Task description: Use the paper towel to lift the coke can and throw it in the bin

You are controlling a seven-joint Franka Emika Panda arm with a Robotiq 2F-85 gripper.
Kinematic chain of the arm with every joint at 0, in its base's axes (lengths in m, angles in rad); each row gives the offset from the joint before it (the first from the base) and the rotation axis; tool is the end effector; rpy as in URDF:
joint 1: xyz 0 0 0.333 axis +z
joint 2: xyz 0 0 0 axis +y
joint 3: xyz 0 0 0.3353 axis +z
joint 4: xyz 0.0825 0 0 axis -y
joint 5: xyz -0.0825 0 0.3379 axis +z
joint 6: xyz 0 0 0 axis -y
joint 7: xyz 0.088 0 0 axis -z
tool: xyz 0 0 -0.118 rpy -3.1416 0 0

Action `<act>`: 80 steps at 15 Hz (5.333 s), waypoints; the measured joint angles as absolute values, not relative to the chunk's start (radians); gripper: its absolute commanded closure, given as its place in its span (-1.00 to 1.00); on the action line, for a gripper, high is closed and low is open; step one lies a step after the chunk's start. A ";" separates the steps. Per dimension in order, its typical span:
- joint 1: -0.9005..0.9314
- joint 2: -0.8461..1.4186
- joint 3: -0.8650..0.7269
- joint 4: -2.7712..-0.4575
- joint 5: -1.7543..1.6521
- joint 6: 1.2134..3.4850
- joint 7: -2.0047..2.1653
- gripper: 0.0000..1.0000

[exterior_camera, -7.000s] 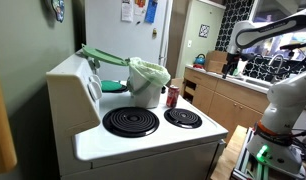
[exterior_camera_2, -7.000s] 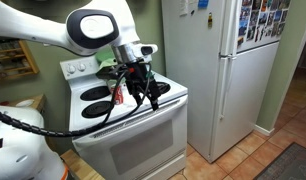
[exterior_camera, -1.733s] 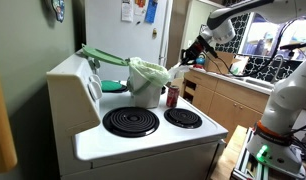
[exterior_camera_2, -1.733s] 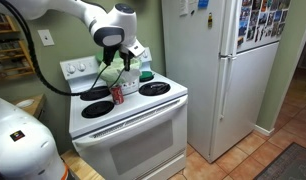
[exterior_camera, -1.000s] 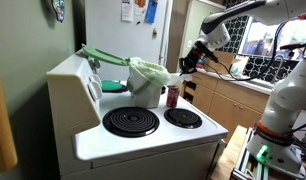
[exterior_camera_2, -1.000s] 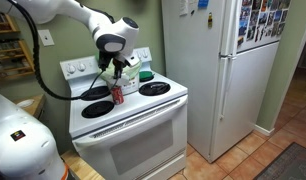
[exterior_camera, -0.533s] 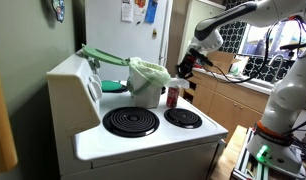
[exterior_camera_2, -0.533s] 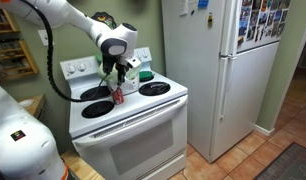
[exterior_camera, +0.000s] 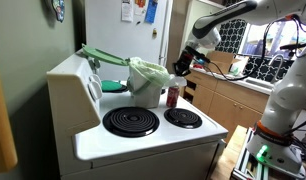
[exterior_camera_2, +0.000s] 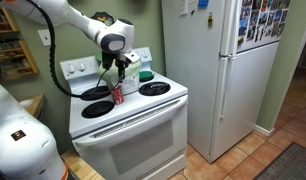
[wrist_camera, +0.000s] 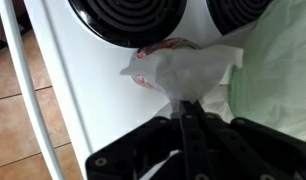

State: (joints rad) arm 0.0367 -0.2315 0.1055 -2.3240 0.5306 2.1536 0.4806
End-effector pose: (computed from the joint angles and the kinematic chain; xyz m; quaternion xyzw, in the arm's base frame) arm 0.4279 0.0891 0.4738 -0.9299 0.2995 0.0354 0.2107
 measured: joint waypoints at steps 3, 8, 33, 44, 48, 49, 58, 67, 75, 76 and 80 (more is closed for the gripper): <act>0.043 -0.214 0.122 -2.313 0.516 2.150 0.534 0.99; 0.059 -0.187 0.140 -2.295 0.499 2.145 0.579 0.99; 0.117 -0.095 0.217 -2.167 0.132 2.076 1.030 0.99; 0.150 -0.081 0.226 -2.148 0.074 2.068 1.110 1.00; 0.154 -0.079 0.230 -2.146 0.058 2.066 1.145 0.99; 0.155 -0.078 0.230 -2.145 0.048 2.066 1.157 0.99; 0.167 -0.078 0.233 -2.141 0.022 2.062 1.192 -0.43; 0.170 -0.105 0.234 -2.139 0.019 2.062 1.193 -0.19; 0.168 -0.128 0.234 -2.138 0.010 2.094 1.191 1.00; 0.168 -0.128 0.234 -2.140 0.010 2.108 1.190 1.00; 0.168 -0.128 0.234 -2.158 0.012 2.138 1.188 1.00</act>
